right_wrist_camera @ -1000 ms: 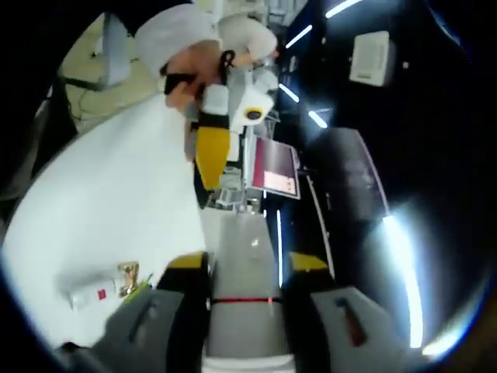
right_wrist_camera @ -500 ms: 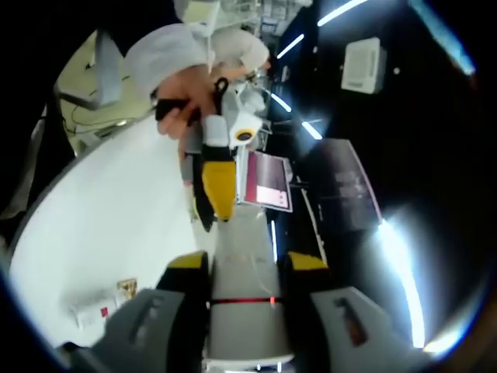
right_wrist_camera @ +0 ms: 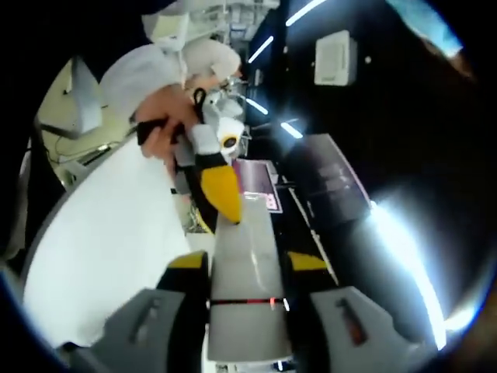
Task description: Arrange the skincare products in the storage area until every visible bottle or jar stands upright without overlapping.
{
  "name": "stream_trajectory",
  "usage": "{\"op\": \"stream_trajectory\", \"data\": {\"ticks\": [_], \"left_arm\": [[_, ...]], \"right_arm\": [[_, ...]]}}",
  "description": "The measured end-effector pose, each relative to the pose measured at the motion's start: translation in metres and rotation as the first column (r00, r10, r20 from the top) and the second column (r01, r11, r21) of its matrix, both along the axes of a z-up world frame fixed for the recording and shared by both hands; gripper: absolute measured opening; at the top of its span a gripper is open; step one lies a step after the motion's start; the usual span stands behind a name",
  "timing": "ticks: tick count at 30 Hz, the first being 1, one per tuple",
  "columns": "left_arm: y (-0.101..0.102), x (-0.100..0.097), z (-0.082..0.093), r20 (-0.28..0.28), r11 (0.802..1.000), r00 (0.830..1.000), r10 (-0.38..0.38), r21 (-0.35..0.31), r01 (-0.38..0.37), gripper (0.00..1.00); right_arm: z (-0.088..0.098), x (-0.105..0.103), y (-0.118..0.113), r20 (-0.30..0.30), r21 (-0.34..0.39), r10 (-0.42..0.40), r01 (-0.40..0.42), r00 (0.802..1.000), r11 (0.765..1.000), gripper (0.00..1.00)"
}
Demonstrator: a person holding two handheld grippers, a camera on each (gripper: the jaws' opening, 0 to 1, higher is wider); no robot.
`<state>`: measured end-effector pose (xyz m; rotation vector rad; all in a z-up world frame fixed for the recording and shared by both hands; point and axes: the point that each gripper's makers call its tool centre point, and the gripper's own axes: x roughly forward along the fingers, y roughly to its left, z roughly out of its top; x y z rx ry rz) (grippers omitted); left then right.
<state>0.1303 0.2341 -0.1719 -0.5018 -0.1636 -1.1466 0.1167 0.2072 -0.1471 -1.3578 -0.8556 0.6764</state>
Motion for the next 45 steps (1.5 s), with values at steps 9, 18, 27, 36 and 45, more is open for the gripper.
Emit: {"op": "stream_trajectory", "data": {"ticks": [9,18,27,36,45], "left_arm": [[-0.009,-0.014,0.014,0.038,0.993,0.996,-0.081,-0.078,0.084,0.2],[-0.012,-0.014,0.011,0.027,0.998,0.998,-0.048,-0.041,0.049,0.15],[-0.019,-0.011,0.002,-0.004,1.0,1.0,-0.012,-0.003,0.012,0.13],[-0.038,-0.001,-0.002,-0.005,0.999,1.0,0.022,0.031,-0.022,0.13],[-0.047,0.015,-0.007,-0.049,0.994,0.996,0.071,0.092,-0.066,0.13]], "right_arm": [[-0.013,0.008,0.003,-0.131,0.06,0.002,0.005,0.991,0.998,0.37],[-0.023,0.018,0.003,-0.206,0.111,-0.019,0.043,0.978,0.993,0.37],[-0.037,0.024,-0.003,-0.266,0.166,-0.027,0.073,0.964,0.983,0.37],[-0.044,0.033,-0.023,-0.239,0.195,-0.052,0.101,0.97,0.976,0.37],[-0.046,0.024,-0.053,-0.332,0.269,0.01,0.084,0.943,0.959,0.49]]}}
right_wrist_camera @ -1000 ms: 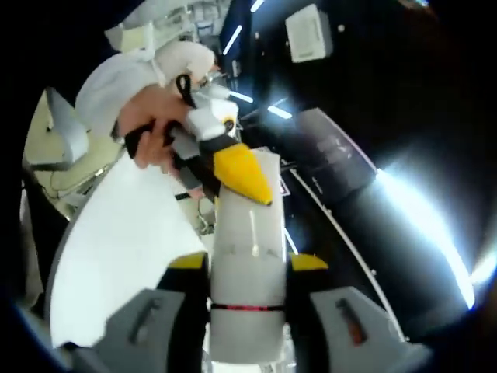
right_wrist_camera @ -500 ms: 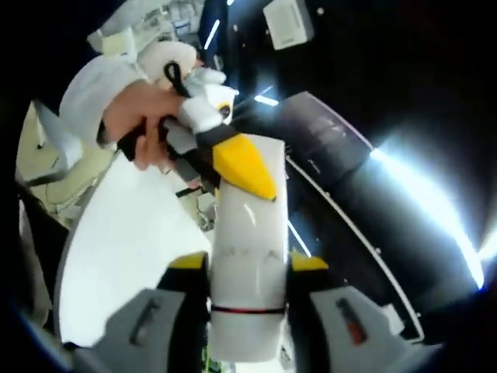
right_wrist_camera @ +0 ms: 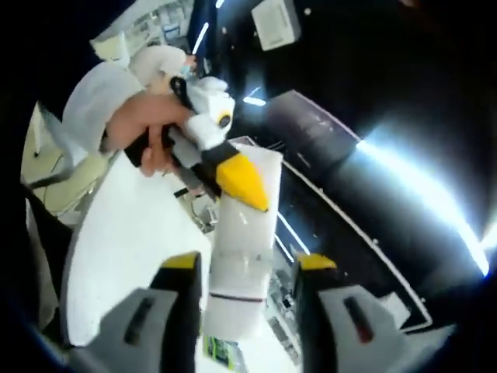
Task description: Arrange the skincare products in the storage area until every visible bottle or jar stands upright without overlapping.
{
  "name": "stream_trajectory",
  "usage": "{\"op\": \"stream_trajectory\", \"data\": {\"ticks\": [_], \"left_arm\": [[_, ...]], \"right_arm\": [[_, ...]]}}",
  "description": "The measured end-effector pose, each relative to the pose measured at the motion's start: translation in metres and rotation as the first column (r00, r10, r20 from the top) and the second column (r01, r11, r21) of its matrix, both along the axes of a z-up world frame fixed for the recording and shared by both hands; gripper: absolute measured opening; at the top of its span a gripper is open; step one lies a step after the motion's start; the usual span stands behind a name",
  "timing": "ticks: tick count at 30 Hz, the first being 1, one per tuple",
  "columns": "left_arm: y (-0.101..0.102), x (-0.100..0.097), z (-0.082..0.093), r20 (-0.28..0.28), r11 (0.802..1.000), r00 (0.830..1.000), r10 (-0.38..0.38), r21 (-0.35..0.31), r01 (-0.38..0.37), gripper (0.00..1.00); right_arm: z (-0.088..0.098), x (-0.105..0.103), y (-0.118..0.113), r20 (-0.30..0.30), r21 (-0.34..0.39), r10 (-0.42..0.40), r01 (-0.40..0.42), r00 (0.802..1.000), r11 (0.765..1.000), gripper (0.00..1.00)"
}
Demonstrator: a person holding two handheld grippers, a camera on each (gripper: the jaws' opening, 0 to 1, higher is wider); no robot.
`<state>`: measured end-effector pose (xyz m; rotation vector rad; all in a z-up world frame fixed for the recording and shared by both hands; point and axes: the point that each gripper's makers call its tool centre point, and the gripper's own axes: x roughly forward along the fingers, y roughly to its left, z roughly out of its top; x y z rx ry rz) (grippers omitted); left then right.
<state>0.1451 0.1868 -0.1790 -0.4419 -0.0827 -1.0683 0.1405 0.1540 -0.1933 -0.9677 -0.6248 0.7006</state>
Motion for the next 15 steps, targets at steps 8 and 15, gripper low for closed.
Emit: {"op": "stream_trajectory", "data": {"ticks": [8,15], "left_arm": [[-0.004,0.011,0.003,0.003,0.994,0.998,0.059,0.093,-0.059,0.13],[-0.011,0.023,0.001,-0.01,0.989,0.997,0.077,0.13,-0.075,0.12]], "right_arm": [[-0.008,-0.002,-0.048,-0.24,0.159,0.033,0.005,0.97,0.987,0.72],[-0.016,-0.004,-0.09,-0.344,0.241,0.011,0.077,0.939,0.968,0.91]]}}
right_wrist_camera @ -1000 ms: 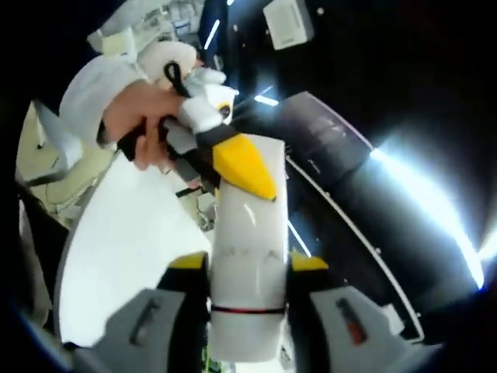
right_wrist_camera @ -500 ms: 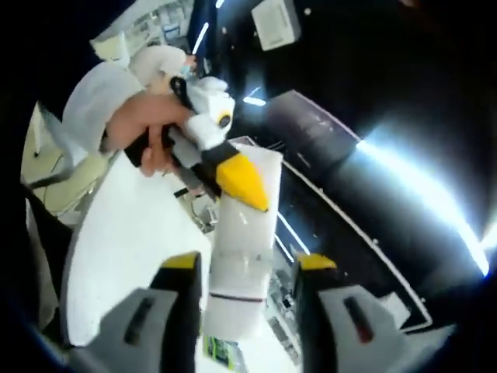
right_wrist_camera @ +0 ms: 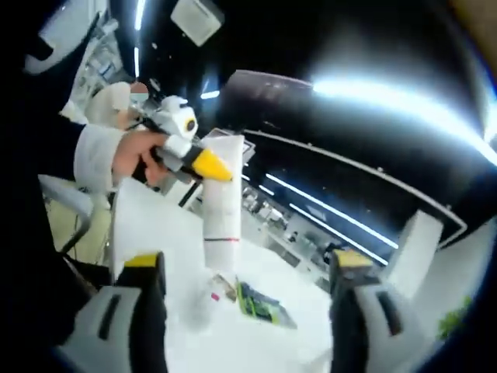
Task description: Arrange the skincare products in the storage area until every visible bottle or jar stands upright without overlapping.
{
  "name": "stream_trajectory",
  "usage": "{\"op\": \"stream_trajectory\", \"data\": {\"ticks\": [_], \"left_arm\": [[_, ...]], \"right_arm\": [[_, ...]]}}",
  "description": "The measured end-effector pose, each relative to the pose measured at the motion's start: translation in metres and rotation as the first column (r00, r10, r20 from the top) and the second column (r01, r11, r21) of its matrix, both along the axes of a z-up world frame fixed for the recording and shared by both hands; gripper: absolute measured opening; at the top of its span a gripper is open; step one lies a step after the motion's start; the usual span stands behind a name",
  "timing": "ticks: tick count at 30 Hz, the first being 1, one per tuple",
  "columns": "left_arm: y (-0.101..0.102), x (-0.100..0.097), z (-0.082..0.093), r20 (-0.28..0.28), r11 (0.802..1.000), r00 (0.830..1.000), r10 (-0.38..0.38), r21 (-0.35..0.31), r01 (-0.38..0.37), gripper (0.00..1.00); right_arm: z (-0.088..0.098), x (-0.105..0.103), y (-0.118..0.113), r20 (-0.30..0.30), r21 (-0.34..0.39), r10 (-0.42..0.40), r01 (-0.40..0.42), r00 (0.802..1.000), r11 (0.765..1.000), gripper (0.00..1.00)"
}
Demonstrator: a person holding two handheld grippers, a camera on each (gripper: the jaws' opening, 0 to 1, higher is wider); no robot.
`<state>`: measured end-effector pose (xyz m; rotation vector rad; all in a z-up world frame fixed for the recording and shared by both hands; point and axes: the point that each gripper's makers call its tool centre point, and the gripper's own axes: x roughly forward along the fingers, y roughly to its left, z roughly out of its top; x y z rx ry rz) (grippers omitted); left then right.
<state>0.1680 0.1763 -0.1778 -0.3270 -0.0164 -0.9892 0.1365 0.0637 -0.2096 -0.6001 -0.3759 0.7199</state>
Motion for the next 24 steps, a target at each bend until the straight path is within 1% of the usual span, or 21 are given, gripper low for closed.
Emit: {"op": "stream_trajectory", "data": {"ticks": [4,6,8,12,15,17,20,24], "left_arm": [[-0.008,0.007,0.001,0.003,0.999,1.0,0.002,0.045,-0.003,0.12],[-0.013,0.009,-0.001,-0.015,0.998,1.0,-0.012,0.066,0.013,0.12],[-0.018,0.012,-0.002,-0.015,0.996,1.0,-0.021,0.084,0.022,0.12],[-0.029,0.019,-0.007,-0.029,0.992,0.999,-0.025,0.122,0.029,0.13],[-0.037,0.026,-0.01,-0.042,0.989,0.998,-0.042,0.137,0.047,0.13],[-0.044,0.031,-0.013,-0.066,0.989,0.996,-0.063,0.127,0.071,0.13],[-0.054,0.036,-0.015,-0.07,0.987,0.995,-0.073,0.138,0.082,0.13],[-0.064,0.048,-0.019,-0.068,0.985,0.995,-0.066,0.154,0.076,0.12]], "right_arm": [[-0.009,0.004,-0.03,-0.067,0.034,-0.048,0.051,0.997,0.998,0.97],[-0.014,0.006,-0.043,-0.102,0.057,-0.071,0.077,0.992,0.995,1.0],[-0.02,0.007,-0.056,-0.145,0.076,-0.088,0.1,0.986,0.992,1.0],[-0.028,0.007,-0.077,-0.196,0.111,-0.106,0.13,0.975,0.985,1.0],[-0.033,0.01,-0.09,-0.211,0.123,-0.131,0.159,0.969,0.98,1.0],[-0.036,0.013,-0.098,-0.218,0.127,-0.147,0.178,0.965,0.976,1.0],[-0.039,0.017,-0.107,-0.235,0.143,-0.163,0.2,0.958,0.969,1.0],[-0.042,0.025,-0.116,-0.264,0.173,-0.179,0.229,0.948,0.958,1.0]]}}
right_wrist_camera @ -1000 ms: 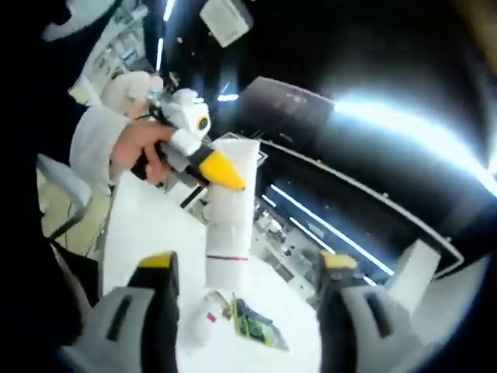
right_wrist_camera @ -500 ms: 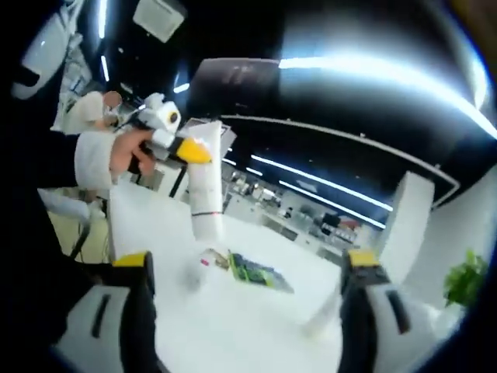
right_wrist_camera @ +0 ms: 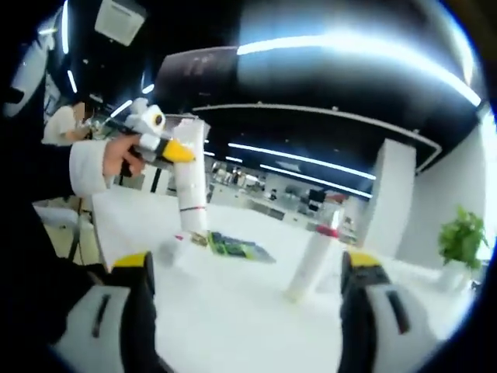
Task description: Arrange the skincare products in the storage area until every visible bottle or jar stands upright without overlapping.
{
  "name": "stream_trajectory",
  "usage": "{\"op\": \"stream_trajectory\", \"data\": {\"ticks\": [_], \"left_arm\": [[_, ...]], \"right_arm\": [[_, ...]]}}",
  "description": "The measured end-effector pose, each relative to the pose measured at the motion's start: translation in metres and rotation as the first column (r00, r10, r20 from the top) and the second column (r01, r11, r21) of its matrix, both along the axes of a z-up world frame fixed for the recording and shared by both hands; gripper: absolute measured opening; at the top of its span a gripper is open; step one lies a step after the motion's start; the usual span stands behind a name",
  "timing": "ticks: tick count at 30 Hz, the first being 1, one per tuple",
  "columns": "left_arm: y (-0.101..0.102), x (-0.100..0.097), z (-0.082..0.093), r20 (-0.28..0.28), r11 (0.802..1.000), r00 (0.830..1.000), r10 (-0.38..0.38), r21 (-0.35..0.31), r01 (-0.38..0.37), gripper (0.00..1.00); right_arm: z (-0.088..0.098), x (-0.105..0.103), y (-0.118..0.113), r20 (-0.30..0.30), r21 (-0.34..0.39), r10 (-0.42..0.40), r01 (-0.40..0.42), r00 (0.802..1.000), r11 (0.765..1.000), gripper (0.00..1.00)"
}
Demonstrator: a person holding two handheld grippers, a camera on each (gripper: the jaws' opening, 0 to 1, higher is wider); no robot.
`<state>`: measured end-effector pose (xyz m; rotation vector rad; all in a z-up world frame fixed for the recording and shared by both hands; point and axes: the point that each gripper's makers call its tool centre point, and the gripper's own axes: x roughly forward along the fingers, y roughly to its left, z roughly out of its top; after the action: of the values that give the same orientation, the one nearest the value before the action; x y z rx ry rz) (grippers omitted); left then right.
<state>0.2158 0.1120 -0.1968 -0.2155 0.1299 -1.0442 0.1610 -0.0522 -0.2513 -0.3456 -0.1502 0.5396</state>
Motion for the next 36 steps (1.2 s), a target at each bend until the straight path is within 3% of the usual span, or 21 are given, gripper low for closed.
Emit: {"op": "stream_trajectory", "data": {"ticks": [9,17,22,36], "left_arm": [[-0.022,0.016,-0.007,-0.012,0.999,1.0,-0.023,0.03,0.023,0.12],[-0.029,0.031,-0.012,-0.026,0.997,0.999,-0.037,0.07,0.039,0.13],[-0.027,0.041,-0.01,-0.02,0.991,0.999,-0.046,0.122,0.048,0.13],[-0.045,0.049,-0.014,-0.004,0.974,0.994,-0.105,0.199,0.103,0.13]], "right_arm": [[-0.006,0.02,-0.015,-0.058,0.055,-0.046,0.05,0.997,0.997,0.99],[-0.011,0.038,-0.021,-0.114,0.092,-0.07,0.081,0.991,0.992,0.94],[-0.013,0.051,-0.035,-0.165,0.182,-0.116,0.145,0.98,0.972,0.92],[-0.026,0.083,-0.04,-0.251,0.18,-0.115,0.163,0.961,0.97,0.84]]}}
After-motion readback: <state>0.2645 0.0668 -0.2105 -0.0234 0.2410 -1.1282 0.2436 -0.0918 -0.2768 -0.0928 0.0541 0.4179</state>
